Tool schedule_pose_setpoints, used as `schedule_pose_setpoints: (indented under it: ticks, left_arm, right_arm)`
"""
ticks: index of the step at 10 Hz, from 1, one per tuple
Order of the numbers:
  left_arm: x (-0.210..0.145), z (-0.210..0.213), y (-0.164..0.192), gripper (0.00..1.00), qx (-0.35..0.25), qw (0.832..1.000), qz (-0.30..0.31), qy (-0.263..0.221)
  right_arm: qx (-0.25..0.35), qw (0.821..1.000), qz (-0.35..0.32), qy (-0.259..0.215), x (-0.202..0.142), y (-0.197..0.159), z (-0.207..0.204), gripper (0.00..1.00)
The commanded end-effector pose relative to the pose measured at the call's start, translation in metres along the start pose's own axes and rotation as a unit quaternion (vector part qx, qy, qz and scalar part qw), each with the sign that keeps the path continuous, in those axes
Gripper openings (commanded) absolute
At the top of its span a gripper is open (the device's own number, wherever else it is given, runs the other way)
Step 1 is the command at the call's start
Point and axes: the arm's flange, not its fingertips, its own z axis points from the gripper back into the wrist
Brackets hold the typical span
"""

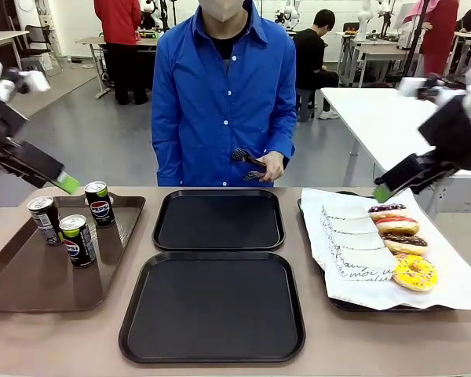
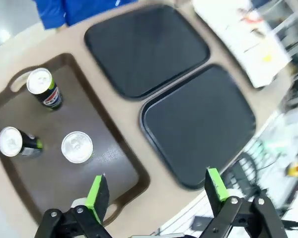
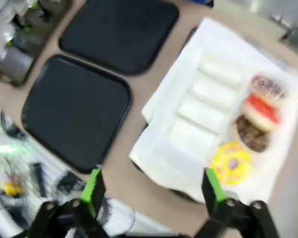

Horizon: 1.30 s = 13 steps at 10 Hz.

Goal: Set up donuts and drinks on trays.
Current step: Pick up one Pepsi coke and place it on the Flat Tray.

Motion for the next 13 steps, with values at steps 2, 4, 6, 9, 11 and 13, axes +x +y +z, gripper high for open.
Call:
schedule_pose_setpoints:
  ticks: [2,4,6,9,11,13]
  left_arm:
    - [-0.06,0.01,0.083,1.0,-0.308,0.902,0.266,-0.146]
    - [-0.078,0.031,0.128,1.0,-0.285,0.89,0.323,-0.153]
    - [-0.11,0.046,0.165,1.0,-0.284,0.864,0.378,-0.171]
    - [-0.137,0.061,0.196,1.0,-0.268,0.849,0.418,-0.182]
    - [-0.144,0.06,0.198,1.0,-0.262,0.845,0.429,-0.18]
    - [-0.145,0.062,0.199,1.0,-0.255,0.846,0.431,-0.183]
  right_arm:
    - [0.189,0.928,-0.314,-0.066,-0.105,-0.123,-0.035,1.0]
    - [0.203,0.894,-0.39,-0.086,-0.138,-0.171,-0.027,1.0]
    - [0.225,0.871,-0.417,-0.129,-0.167,-0.202,-0.002,1.0]
    - [0.249,0.839,-0.436,-0.212,-0.195,-0.227,0.039,1.0]
    - [0.276,0.834,-0.419,-0.23,-0.195,-0.231,0.055,1.0]
    - [0.28,0.832,-0.42,-0.232,-0.194,-0.233,0.06,1.0]
